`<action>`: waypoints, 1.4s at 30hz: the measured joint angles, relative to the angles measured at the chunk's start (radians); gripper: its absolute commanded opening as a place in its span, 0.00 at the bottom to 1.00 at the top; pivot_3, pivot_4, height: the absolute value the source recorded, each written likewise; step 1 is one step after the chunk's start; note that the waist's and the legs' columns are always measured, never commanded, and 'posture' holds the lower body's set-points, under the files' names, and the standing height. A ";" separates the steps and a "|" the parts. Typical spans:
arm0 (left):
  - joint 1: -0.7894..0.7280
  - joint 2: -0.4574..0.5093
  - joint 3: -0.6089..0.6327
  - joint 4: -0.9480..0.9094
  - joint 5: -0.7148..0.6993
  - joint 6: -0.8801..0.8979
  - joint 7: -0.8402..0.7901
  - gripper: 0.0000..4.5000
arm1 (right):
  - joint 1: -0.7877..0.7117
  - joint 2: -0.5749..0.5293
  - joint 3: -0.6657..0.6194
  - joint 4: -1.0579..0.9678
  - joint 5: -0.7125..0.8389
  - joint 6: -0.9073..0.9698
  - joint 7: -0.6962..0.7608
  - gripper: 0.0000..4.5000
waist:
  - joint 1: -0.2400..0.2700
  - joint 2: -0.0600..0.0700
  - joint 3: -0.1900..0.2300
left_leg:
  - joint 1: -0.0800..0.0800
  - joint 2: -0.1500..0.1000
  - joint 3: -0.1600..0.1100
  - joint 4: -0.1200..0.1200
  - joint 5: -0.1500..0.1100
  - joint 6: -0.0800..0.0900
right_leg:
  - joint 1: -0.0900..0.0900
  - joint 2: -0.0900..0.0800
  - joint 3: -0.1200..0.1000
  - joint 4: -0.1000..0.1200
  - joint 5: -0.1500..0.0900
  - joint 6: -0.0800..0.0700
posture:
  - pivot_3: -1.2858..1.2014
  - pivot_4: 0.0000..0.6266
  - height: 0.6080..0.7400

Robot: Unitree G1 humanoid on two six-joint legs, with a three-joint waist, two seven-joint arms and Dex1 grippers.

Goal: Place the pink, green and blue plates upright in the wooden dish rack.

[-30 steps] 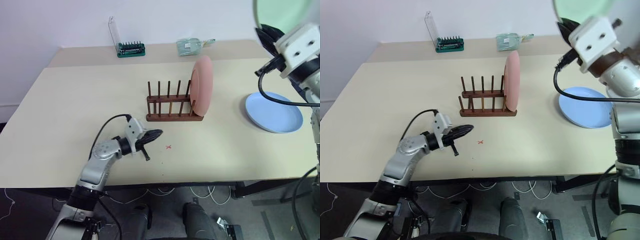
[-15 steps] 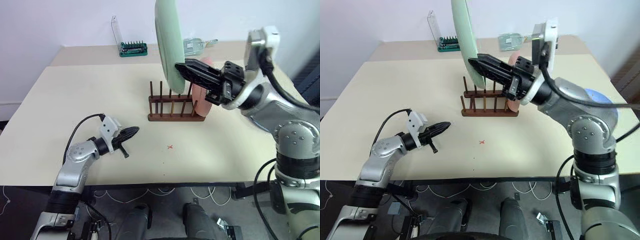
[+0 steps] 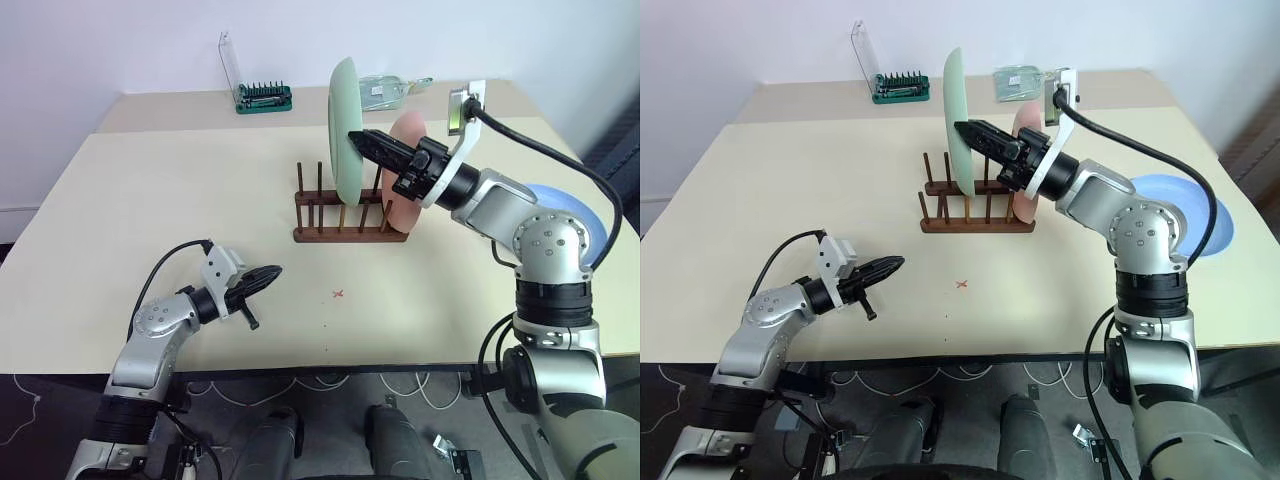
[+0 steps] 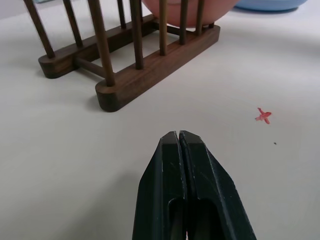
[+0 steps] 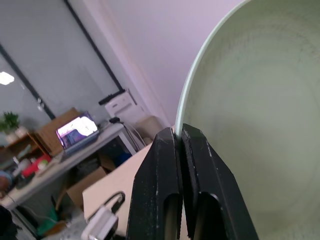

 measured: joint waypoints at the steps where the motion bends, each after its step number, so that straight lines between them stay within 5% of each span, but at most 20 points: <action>1: 0.000 0.000 -0.001 0.000 0.000 0.000 0.001 0.00 | -0.004 0.005 -0.009 0.013 0.000 0.007 -0.008 0.02 | 0.000 0.000 0.000 | 0.000 0.000 0.000 0.000 0.000 0.000 | 0.000 0.000 0.000 0.000 0.000 0.000 | 0.52 0.24 1.00; 10: -0.001 -0.010 -0.016 -0.025 0.000 0.017 0.012 0.00 | -0.040 0.044 -0.060 0.080 -0.002 0.049 -0.069 0.02 | -0.002 0.000 0.000 | 0.000 0.000 0.000 -0.001 0.000 0.000 | -0.001 0.000 0.000 0.000 0.000 0.000 | 0.52 0.24 1.00; 18: -0.001 -0.011 -0.016 -0.062 -0.001 0.047 0.029 0.00 | -0.051 0.052 -0.068 0.088 -0.025 0.065 -0.075 0.87 | -0.002 0.000 0.000 | 0.000 0.000 0.000 -0.001 0.000 0.000 | -0.001 0.000 0.000 0.000 0.000 0.000 | 0.52 0.24 1.00; 24: -0.002 -0.016 -0.017 -0.081 -0.001 0.069 0.031 0.00 | -0.051 0.036 -0.055 0.039 -0.106 0.046 -0.056 0.87 | -0.002 0.000 0.000 | 0.000 0.000 0.000 -0.001 0.000 0.000 | -0.001 0.000 0.000 0.000 0.000 0.000 | 0.52 0.24 1.00; 33: -0.001 -0.036 -0.054 -0.123 -0.008 0.109 0.027 0.00 | -0.071 -0.179 -0.037 -0.281 -0.259 -0.080 0.084 0.87 | 0.003 0.000 0.000 | -0.001 0.000 0.001 -0.001 0.000 0.000 | -0.001 0.000 0.000 -0.001 0.000 0.000 | 0.52 0.24 1.00; 42: -0.033 -0.083 -0.144 -0.191 -0.039 0.195 0.017 0.00 | 0.352 -0.486 -0.191 -0.195 -0.505 -0.176 0.182 1.00 | 0.022 -0.001 0.000 | -0.001 0.000 0.002 0.001 -0.001 0.001 | 0.001 -0.001 -0.001 -0.003 0.000 0.000 | 0.52 0.24 1.00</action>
